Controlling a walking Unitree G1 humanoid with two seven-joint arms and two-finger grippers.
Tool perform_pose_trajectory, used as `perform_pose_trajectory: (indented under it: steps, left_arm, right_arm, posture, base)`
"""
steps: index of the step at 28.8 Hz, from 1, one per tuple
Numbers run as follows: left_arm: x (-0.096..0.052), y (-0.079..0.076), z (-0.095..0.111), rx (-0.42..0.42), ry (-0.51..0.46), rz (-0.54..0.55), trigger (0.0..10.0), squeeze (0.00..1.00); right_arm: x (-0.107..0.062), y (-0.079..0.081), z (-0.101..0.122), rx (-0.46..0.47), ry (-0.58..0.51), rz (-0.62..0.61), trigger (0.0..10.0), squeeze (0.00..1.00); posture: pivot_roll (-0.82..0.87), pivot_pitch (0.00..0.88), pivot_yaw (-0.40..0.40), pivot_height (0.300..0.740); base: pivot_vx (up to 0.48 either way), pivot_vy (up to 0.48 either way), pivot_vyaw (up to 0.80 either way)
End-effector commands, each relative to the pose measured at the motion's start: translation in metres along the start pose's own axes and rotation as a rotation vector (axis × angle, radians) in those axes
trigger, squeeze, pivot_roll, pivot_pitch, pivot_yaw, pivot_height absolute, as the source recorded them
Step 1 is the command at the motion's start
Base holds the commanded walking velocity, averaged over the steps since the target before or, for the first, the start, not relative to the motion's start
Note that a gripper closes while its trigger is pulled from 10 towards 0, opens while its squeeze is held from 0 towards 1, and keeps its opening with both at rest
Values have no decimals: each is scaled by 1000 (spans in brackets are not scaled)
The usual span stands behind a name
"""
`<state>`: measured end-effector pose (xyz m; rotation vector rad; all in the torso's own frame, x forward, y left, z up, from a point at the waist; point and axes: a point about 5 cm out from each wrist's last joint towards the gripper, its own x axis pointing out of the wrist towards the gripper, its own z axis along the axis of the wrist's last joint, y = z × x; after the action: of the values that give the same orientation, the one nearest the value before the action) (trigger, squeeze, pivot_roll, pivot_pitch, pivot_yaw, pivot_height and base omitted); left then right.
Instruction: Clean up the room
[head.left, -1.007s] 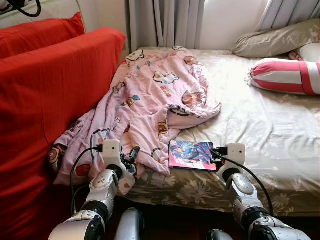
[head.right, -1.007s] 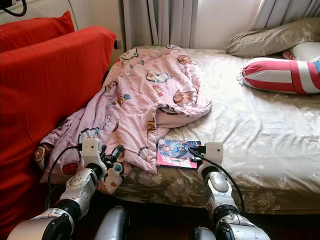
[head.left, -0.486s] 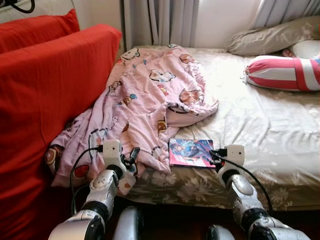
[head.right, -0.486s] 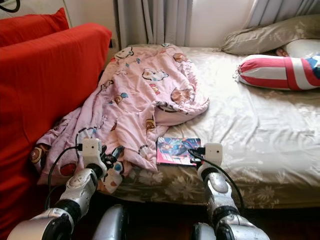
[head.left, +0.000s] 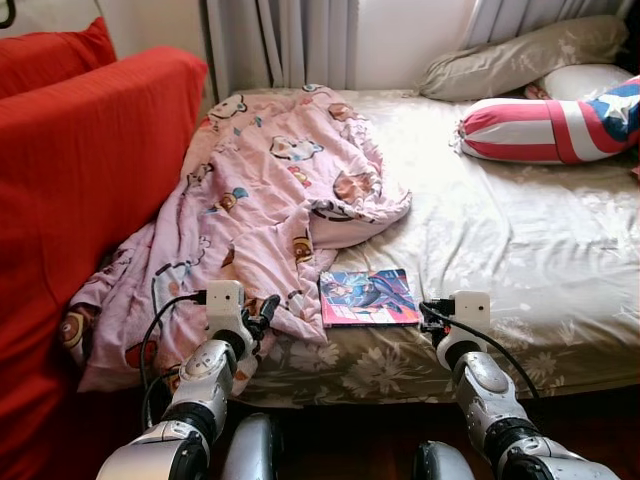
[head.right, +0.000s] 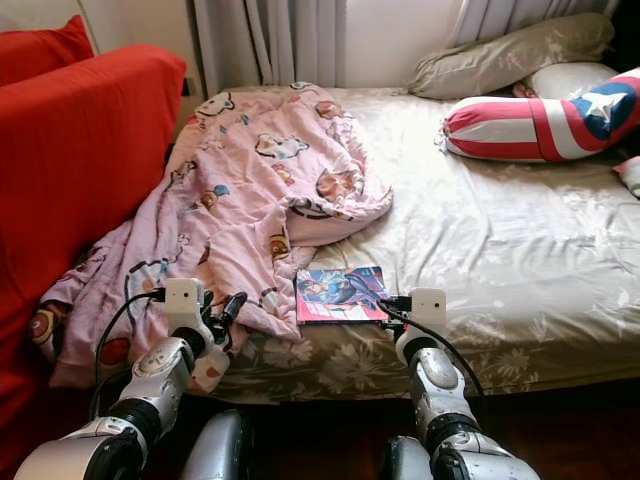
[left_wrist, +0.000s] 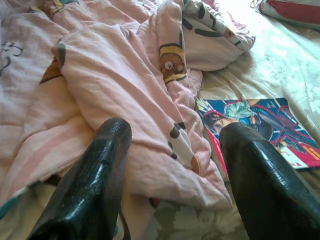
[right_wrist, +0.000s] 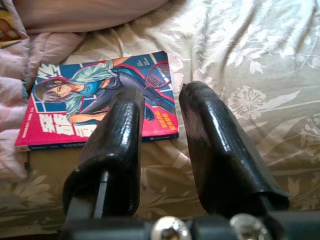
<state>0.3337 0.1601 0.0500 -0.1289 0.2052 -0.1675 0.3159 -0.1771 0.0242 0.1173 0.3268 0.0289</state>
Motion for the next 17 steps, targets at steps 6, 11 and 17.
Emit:
perform_pose_trajectory:
  steps: [6, 11, 17]
  left_arm:
    - [0, -1, -1, -1, 9, -2, 10000, 0]
    - [0, -1, -1, -1, 7, -1, 10000, 0]
    - [0, -1, -1, -2, 6, -2, 10000, 0]
  right_arm:
    - [-3, -3, -8, -24, 41, 6, 10000, 0]
    - [-3, -1, -8, -19, 35, 14, 10000, 0]
    - [-3, 1, -7, 2, 25, 16, 10000, 0]
  posture:
    - [88, 0, 2, 579]
    - [88, 0, 2, 579]
    - [88, 0, 2, 579]
  base:
    - [307, 0, 129]
    - [315, 0, 795]
    - [322, 0, 393]
